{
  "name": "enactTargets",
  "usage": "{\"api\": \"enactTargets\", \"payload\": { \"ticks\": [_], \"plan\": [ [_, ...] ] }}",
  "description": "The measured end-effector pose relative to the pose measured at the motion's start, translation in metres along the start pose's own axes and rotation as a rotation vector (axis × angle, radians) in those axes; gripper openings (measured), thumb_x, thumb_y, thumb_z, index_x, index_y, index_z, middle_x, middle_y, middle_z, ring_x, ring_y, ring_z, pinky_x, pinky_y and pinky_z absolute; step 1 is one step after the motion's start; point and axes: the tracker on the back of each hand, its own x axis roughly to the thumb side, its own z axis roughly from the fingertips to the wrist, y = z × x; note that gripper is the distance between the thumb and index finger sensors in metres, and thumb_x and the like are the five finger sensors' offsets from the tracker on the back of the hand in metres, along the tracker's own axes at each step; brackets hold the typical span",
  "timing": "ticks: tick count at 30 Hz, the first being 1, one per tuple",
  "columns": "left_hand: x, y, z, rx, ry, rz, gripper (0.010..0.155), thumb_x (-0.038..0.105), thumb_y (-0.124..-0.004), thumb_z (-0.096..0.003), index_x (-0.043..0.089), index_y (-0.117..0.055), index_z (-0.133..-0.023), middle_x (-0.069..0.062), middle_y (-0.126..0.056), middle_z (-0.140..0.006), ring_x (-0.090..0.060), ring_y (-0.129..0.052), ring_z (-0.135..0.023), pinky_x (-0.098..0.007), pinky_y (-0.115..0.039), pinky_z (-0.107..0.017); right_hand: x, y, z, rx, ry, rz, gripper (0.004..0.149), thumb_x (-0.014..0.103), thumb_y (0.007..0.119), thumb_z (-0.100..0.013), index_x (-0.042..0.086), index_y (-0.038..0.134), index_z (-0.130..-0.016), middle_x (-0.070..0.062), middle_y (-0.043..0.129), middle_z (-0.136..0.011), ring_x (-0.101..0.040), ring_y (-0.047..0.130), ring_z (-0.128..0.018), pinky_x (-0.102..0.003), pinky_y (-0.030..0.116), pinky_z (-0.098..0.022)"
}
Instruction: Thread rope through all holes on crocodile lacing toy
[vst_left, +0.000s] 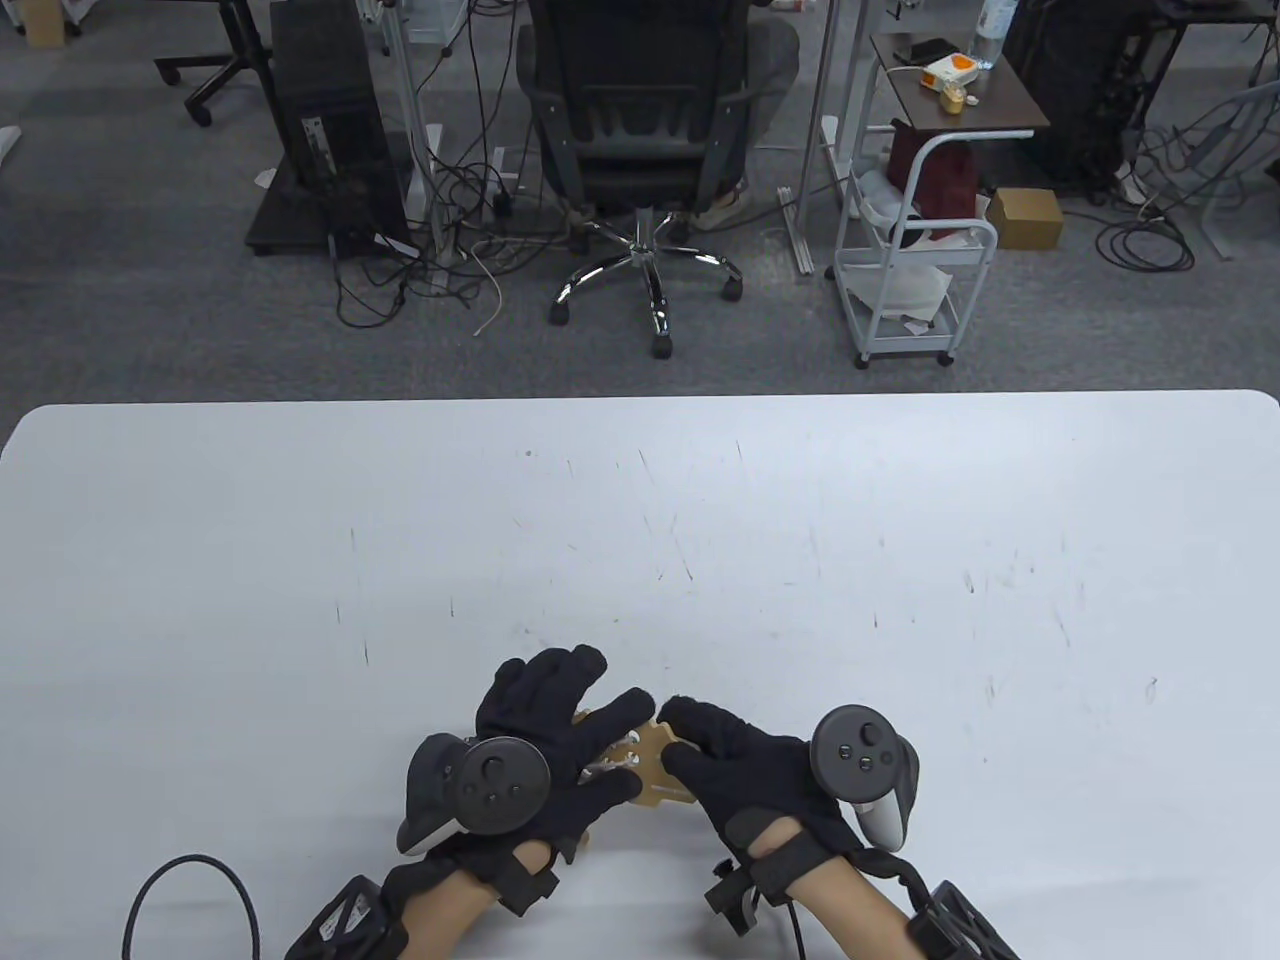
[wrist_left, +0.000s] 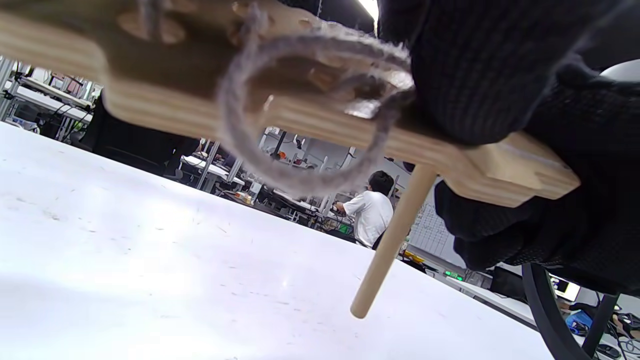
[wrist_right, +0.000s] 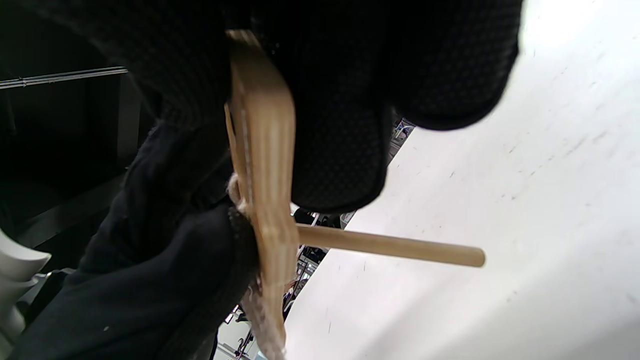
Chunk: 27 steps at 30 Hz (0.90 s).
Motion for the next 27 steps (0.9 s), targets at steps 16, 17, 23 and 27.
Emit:
{"api": "enactTargets", "payload": {
  "ticks": [16, 17, 23, 27],
  "plan": [
    [0.003, 0.012, 0.006, 0.097, -0.017, -0.023, 0.073, 0.057, -0.093, -0.0366, 0.055, -0.061, -0.102, -0.002, -0.044, -0.118, -0.035, -0.04, -0.109, -0.062, -0.026, -0.079, -0.014, -0.016, -0.003, -0.087, 0.095, -0.074, 0.051, 0.036, 0.087, -0.045, 0.011, 0.078, -0.088, -0.007, 0.104, -0.071, -0.021, 0.109, -0.048, -0.041, 0.086, -0.038],
    [0.003, 0.014, 0.006, 0.109, -0.016, -0.02, 0.072, 0.057, -0.093, -0.0367, 0.055, -0.062, -0.102, -0.002, -0.045, -0.118, -0.035, -0.041, -0.109, -0.062, -0.027, -0.079, -0.015, -0.017, -0.004, -0.094, 0.099, -0.078, 0.05, 0.036, 0.087, -0.045, 0.011, 0.078, -0.088, -0.007, 0.104, -0.071, -0.021, 0.109, -0.048, -0.041, 0.086, -0.038],
    [0.002, 0.025, 0.01, 0.201, -0.011, 0.017, 0.071, 0.057, -0.092, -0.0368, 0.048, -0.066, -0.102, -0.001, -0.064, -0.108, -0.028, -0.069, -0.09, -0.055, -0.047, -0.077, -0.02, -0.028, -0.005, -0.139, 0.128, -0.109, 0.05, 0.036, 0.087, -0.045, 0.011, 0.078, -0.088, -0.007, 0.103, -0.071, -0.02, 0.109, -0.048, -0.041, 0.086, -0.038],
    [0.0, 0.028, 0.01, 0.217, -0.02, 0.057, 0.068, 0.056, -0.092, -0.0373, 0.04, -0.072, -0.1, 0.002, -0.084, -0.094, -0.023, -0.086, -0.075, -0.051, -0.063, -0.072, -0.024, -0.034, -0.006, -0.166, 0.149, -0.131, 0.05, 0.036, 0.086, -0.045, 0.011, 0.078, -0.088, -0.007, 0.103, -0.071, -0.02, 0.109, -0.048, -0.041, 0.086, -0.039]
  ]
}}
